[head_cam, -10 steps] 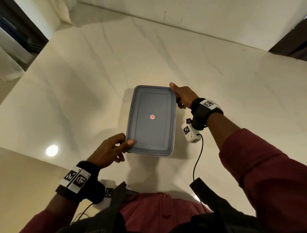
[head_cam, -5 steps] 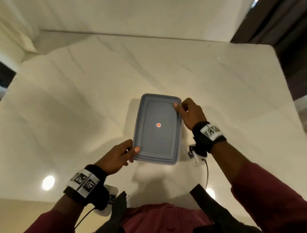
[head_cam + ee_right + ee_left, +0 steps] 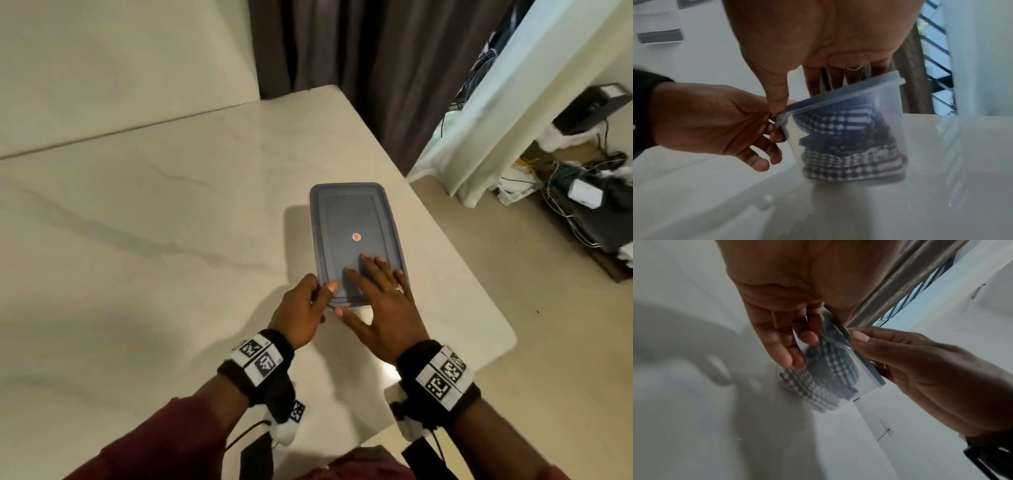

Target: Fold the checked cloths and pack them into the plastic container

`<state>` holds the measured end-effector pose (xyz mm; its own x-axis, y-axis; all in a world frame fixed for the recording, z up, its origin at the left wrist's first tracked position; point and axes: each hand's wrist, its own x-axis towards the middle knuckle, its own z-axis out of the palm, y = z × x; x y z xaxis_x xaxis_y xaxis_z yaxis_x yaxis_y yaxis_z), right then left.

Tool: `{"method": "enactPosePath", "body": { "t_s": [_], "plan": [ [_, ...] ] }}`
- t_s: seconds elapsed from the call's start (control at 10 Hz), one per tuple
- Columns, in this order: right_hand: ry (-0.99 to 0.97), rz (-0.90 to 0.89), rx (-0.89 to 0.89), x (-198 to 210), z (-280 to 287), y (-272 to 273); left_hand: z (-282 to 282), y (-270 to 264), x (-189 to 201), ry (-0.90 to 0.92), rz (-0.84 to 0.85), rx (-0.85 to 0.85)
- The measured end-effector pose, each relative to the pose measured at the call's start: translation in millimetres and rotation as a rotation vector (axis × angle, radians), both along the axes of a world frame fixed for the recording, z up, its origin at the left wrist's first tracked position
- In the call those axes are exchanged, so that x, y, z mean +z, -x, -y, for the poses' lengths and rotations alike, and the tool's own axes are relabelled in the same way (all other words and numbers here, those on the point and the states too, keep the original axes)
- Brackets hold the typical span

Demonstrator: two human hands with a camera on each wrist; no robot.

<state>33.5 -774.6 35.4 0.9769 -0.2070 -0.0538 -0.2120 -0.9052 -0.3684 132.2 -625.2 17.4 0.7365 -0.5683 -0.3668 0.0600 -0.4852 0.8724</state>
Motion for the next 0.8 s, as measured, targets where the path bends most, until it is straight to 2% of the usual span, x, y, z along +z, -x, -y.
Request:
{"method": "enactPosePath", "body": {
  "t_s": [0.1,0.2,0.3,0.5,0.6,0.7,0.8],
  "plan": [
    [-0.055,0.024,-0.015,-3.6,37.4,-18.5,33.4,-13.3,0.8,-0.016,0.059,-0.028],
    [-0.078,0.046,0.024,-2.0,66.8,-56.5,39.9,-41.9,0.0,-0.108,0.166,-0.063],
    [-0.054,0.042,0.059,-1.5,91.8,-107.6,27.0,-72.9,-0.4,-0.245,0.337,-0.075],
    [-0.084,-0.079,0.071,7.5,121.3,-220.5,-19.1,-116.0,25.9,-0.405,0.459,0.085],
    [-0.060,-0.089,0.064,17.7,116.5,-247.4,-48.9,-118.9,37.3,-0.414,0.457,0.157],
    [0.018,-0.123,0.051,22.8,101.3,-252.7,-91.1,-107.0,44.3,-0.398,0.472,0.223],
    [0.096,-0.124,0.042,23.5,61.7,-241.2,-139.4,-89.7,40.2,-0.417,0.472,0.281]
  ]
}}
